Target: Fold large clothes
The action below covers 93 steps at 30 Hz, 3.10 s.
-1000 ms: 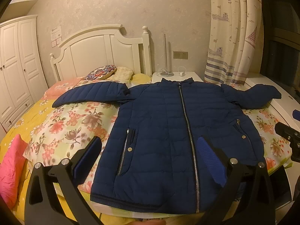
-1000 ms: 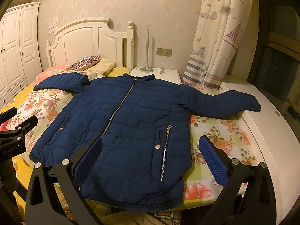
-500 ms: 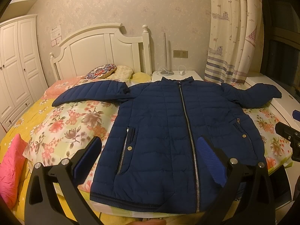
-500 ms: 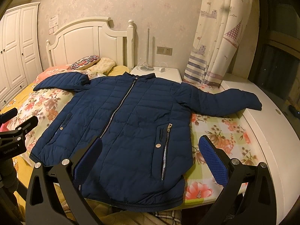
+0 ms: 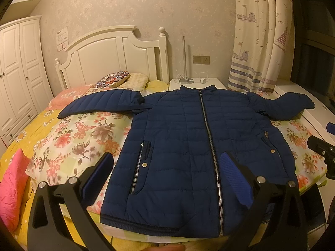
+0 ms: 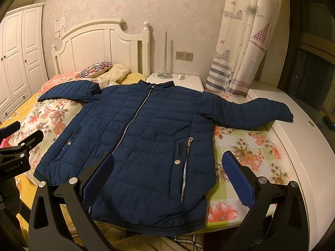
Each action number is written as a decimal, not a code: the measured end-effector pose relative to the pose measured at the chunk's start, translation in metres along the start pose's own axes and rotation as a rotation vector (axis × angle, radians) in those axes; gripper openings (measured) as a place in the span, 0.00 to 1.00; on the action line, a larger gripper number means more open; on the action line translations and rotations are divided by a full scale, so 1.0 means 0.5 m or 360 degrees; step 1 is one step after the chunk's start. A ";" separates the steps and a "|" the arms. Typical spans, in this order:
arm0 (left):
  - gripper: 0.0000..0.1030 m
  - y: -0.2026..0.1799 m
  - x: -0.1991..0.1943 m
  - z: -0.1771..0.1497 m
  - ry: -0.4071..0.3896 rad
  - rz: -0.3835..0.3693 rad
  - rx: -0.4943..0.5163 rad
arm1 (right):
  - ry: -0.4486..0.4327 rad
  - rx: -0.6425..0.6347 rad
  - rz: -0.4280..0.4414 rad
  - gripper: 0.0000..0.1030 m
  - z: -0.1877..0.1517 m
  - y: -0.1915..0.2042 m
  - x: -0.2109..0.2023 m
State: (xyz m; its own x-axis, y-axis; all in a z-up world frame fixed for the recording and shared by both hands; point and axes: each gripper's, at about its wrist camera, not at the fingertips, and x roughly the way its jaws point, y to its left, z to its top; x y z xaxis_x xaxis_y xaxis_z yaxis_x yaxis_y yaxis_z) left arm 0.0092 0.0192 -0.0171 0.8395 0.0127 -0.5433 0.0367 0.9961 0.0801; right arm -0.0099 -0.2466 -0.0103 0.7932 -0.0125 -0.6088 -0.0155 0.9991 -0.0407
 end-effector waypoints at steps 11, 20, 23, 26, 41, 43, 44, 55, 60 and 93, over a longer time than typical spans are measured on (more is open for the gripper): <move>0.98 -0.002 0.000 -0.005 0.0004 0.0000 0.0000 | 0.0004 0.0002 0.0002 0.96 -0.001 0.002 0.001; 0.98 -0.009 0.004 -0.008 0.0022 -0.0004 0.0008 | 0.0006 0.0004 0.0003 0.96 -0.001 0.002 0.001; 0.98 -0.012 0.007 -0.005 0.0027 -0.0007 0.0015 | 0.0008 0.0006 0.0003 0.96 -0.002 0.002 0.001; 0.98 -0.015 0.010 -0.003 0.0038 -0.0006 0.0022 | 0.0016 0.0015 0.0006 0.96 -0.006 0.005 0.000; 0.98 -0.069 0.211 0.011 0.0230 -0.0152 0.0084 | 0.0149 0.0260 0.0111 0.96 -0.021 -0.124 0.141; 0.98 -0.083 0.293 0.029 0.0340 -0.0207 0.0132 | 0.0190 0.0351 0.0062 0.96 -0.020 -0.178 0.195; 0.98 -0.089 0.331 0.038 0.0388 -0.0219 0.0152 | 0.0217 0.0400 0.0033 0.96 -0.019 -0.209 0.221; 0.98 -0.068 0.675 0.145 0.0554 -0.0243 -0.0055 | 0.0271 0.1107 -0.0249 0.96 0.025 -0.553 0.488; 0.98 -0.056 0.718 0.123 0.0585 -0.0301 -0.0112 | 0.0270 0.1143 -0.0361 0.96 0.057 -0.609 0.555; 0.98 -0.056 0.710 0.112 0.0607 -0.0349 -0.0021 | 0.0308 -0.0775 0.0067 0.64 0.222 0.096 0.754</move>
State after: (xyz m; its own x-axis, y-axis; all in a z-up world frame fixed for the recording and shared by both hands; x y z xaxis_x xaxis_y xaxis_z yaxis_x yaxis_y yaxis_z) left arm 0.3366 -0.0093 -0.1654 0.5524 -0.1703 -0.8160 0.1826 0.9799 -0.0809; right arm 0.3560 -0.1987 -0.1542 0.6597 -0.0263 -0.7510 -0.3623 0.8644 -0.3485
